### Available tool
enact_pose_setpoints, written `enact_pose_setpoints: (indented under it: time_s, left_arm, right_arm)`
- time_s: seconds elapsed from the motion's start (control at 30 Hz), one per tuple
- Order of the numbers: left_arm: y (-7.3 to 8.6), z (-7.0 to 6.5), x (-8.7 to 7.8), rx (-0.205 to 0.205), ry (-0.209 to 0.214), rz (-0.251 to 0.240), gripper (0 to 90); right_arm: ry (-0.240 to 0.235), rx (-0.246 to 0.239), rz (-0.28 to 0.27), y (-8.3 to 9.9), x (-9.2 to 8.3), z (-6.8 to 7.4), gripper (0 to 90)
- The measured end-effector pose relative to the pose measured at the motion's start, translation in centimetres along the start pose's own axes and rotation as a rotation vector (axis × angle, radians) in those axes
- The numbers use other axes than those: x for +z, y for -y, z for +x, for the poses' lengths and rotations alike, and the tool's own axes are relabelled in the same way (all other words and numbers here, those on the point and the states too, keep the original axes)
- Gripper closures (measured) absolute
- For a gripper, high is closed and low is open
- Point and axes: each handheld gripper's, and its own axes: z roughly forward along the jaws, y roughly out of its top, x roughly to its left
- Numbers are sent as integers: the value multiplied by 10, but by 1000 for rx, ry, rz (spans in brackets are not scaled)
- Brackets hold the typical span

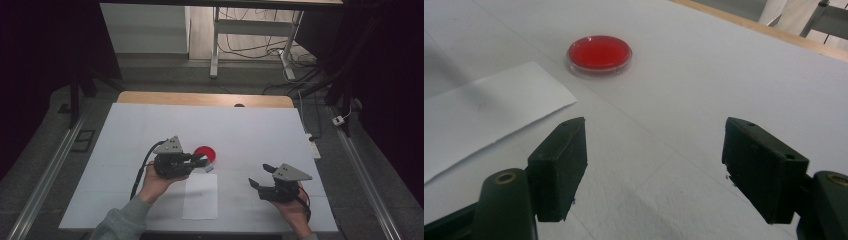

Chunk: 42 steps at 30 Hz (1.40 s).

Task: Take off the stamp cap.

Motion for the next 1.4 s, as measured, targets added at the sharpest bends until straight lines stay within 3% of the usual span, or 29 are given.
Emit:
enact_pose_setpoints:
  time_s: [0.27, 0.67, 0.93, 1.4]
  left_arm:
    - [0, 1, 1, -4, 4, -5, 759]
    - [0, -1, 4, -2, 12, 2, 759]
    - [1, -1, 5, 3, 14, 5, 758]
    - [3, -2, 9, -12, 3, -3, 759]
  right_arm:
    - [-10, -15, -16, -9, 5, 9, 288]
    - [-86, -55, -18, -26, 24, 29, 308]
    - [-128, -71, -11, -31, 31, 35, 323]
    - [-107, -126, 3, -39, 46, 60, 323]
